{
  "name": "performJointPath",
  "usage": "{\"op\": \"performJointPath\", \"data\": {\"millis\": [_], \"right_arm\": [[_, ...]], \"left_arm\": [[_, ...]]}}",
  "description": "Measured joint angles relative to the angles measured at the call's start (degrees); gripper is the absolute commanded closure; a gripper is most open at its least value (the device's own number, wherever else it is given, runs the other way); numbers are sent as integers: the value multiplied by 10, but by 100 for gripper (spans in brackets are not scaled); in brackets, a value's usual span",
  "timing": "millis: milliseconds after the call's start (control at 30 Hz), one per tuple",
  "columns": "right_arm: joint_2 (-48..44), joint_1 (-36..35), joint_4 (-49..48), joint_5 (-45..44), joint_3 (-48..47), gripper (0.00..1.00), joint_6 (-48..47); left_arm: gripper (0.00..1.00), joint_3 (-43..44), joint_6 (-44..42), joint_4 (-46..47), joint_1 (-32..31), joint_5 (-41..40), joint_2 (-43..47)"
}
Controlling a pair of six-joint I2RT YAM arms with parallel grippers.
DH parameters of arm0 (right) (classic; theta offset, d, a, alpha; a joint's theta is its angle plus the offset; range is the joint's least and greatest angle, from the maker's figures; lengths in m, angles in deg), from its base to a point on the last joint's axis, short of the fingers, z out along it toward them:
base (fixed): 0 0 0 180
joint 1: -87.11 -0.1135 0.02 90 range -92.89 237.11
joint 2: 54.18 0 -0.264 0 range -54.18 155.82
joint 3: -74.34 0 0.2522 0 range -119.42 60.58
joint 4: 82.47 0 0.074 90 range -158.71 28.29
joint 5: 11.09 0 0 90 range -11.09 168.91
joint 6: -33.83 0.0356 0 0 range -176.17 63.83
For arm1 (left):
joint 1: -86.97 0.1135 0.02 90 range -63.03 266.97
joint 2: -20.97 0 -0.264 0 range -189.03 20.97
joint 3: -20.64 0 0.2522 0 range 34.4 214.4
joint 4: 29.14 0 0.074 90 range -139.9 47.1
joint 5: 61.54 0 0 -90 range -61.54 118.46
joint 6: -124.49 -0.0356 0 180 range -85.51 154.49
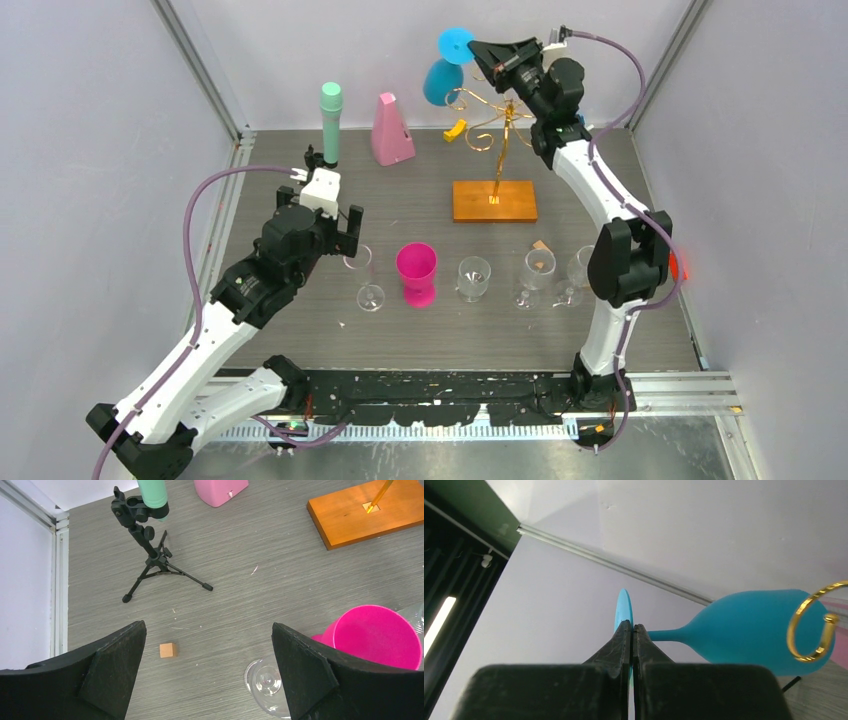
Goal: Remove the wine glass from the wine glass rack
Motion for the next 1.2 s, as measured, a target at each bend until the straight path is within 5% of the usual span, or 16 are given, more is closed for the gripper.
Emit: {"op": "performJointPath", "data": {"millis": [433, 700, 933, 1200], "right_arm": [[-1, -27, -152, 113, -35, 100, 78], [-166, -43, -163, 116, 145, 100, 117], [-340, -63, -197, 109, 276, 100, 177], [-438, -82, -199, 90, 395, 100, 243]], "left_arm": [[0, 61, 86, -14, 1, 15, 0], [0, 141, 212, 15, 3, 183, 20], [0, 145, 346, 87, 3, 308, 5], [0, 108, 484, 202, 3, 399, -29]]}}
